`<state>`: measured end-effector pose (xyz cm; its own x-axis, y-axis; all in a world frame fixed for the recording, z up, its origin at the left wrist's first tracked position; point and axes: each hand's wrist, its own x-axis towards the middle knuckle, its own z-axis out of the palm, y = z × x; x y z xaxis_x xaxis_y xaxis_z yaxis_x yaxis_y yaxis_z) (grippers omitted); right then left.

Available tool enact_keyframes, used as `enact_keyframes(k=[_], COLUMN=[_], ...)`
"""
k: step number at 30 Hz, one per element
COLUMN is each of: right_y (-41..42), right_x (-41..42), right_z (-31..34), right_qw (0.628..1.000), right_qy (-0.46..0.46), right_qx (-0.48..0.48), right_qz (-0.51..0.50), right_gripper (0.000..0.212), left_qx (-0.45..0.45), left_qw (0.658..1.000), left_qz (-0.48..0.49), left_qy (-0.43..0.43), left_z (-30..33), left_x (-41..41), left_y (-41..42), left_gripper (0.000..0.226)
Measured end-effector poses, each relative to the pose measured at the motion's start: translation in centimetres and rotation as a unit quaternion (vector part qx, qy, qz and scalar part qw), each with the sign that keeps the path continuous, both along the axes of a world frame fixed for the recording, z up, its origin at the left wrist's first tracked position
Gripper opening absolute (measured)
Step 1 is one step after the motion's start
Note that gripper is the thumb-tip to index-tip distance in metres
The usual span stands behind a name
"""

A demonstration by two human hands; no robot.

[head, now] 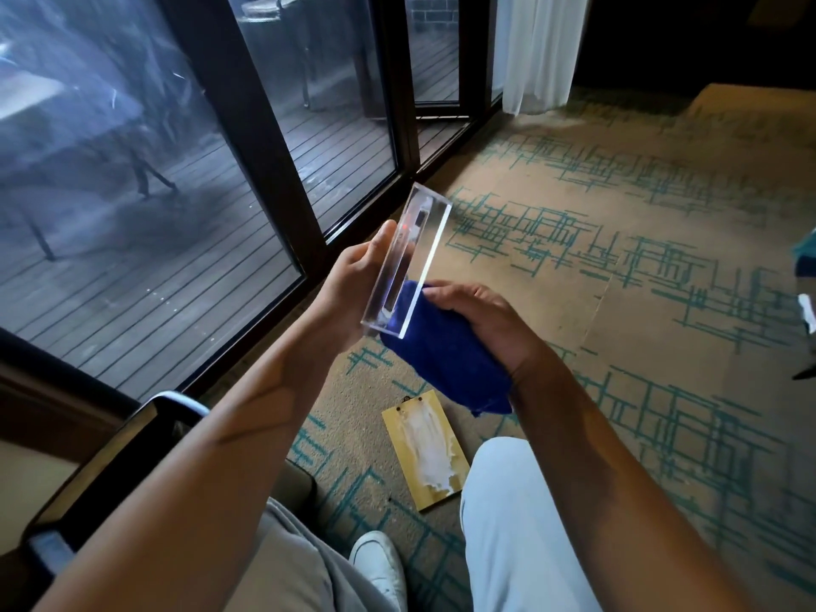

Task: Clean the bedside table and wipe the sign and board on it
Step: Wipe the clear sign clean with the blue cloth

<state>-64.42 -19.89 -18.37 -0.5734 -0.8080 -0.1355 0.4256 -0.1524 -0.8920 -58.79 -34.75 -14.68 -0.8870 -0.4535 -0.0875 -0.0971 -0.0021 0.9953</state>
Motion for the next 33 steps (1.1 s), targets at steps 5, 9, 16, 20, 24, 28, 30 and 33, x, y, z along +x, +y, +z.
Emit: enact_keyframes(k=[5, 9, 16, 20, 24, 28, 30, 33], right_y=[-0.2, -0.1, 0.1, 0.1, 0.0, -0.5, -0.7, -0.3], right_x=[1.0, 1.5, 2.1, 3.4, 5.1, 5.3, 5.1, 4.6], right_z=[-0.6, -1.2, -1.8, -2.4, -2.4, -2.2, -2.2, -2.3], right_qw=[0.999, 0.999, 0.995, 0.980, 0.967, 0.965, 0.967, 0.964], right_qy=[-0.025, -0.043, -0.093, -0.187, -0.242, -0.241, -0.232, -0.244], right_qx=[-0.017, -0.016, -0.020, -0.036, -0.067, -0.092, -0.093, -0.076], right_qz=[0.015, -0.010, -0.038, -0.056, -0.046, -0.041, -0.053, -0.070], right_gripper=[0.011, 0.022, 0.024, 0.017, 0.051, 0.071, 0.070, 0.066], left_qx=[0.055, 0.049, 0.009, -0.076, -0.180, -0.223, -0.243, -0.220], left_qw=[0.997, 0.994, 0.985, 0.966, 0.933, 0.909, 0.902, 0.913], left_qz=[0.035, 0.075, 0.131, 0.182, 0.213, 0.225, 0.228, 0.207], left_qy=[0.035, 0.065, 0.113, 0.169, 0.229, 0.270, 0.275, 0.276], left_z=[-0.5, -1.1, -2.2, -2.7, -2.4, -2.0, -1.7, -1.6], left_x=[0.0, -0.2, -0.6, -0.5, -0.5, -0.6, -0.7, -0.5], left_y=[0.2, 0.3, 0.0, -0.7, -1.8, -1.6, -0.8, -0.1], left_gripper=[0.040, 0.043, 0.049, 0.045, 0.048, 0.046, 0.040, 0.033])
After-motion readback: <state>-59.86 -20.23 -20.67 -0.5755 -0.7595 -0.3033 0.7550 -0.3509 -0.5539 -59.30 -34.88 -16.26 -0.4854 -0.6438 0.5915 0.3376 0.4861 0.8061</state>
